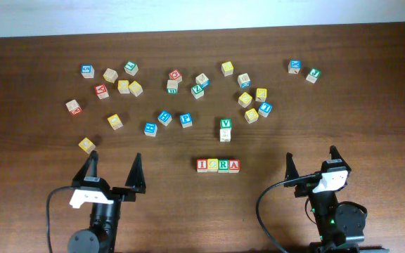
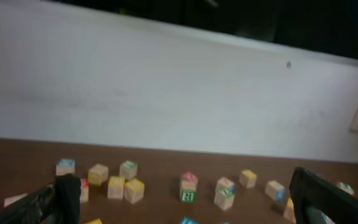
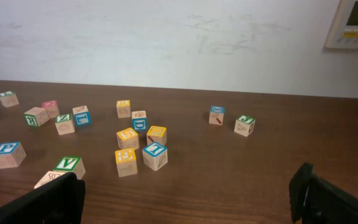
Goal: Spell out ICRA
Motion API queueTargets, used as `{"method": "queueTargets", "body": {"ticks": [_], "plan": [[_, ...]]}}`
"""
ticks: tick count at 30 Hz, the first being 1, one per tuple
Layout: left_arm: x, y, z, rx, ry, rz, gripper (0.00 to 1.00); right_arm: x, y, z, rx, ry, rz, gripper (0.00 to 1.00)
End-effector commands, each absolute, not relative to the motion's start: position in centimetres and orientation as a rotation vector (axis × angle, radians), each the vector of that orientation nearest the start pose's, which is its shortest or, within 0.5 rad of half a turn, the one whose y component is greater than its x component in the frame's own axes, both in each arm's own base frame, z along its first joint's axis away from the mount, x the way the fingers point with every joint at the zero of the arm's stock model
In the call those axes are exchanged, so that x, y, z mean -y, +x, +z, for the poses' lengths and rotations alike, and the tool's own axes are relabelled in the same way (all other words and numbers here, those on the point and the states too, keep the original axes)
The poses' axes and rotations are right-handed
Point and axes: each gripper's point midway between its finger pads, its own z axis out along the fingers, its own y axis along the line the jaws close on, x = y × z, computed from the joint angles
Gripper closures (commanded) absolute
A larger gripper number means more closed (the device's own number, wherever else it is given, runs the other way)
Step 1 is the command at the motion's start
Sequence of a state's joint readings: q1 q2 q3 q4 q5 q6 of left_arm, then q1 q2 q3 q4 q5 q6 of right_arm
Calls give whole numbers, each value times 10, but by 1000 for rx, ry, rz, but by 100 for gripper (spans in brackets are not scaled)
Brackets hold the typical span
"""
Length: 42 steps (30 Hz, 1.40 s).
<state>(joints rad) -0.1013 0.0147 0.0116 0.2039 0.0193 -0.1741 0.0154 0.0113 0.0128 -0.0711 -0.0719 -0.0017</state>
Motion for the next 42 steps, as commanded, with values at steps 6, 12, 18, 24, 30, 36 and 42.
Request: {"method": "queueTargets", "body": {"ticks": [6,12,18,24,30,36,42], "plan": [[22,245,191,-1505,62,-76,1,-16,246,157,-1643,-62,72,2],[3,246,159,-1639,-18,11,1,-16,246,157,-1643,-63,72,2],[-12,246,158,-1640,-70,55,1,-16,246,157,-1643,-63,72,2],[-16,245,157,-1646,-79,62,1,-16,246,157,-1643,-63,72,1],[-11,246,156,-1651,-45,50,1,-16,246,157,-1643,-62,72,2],[-11,246,156,-1651,-40,50,1,-16,246,157,-1643,-62,72,2],[-10,246,156,-1652,-26,58,1,-16,246,157,-1643,-62,72,2]]}}
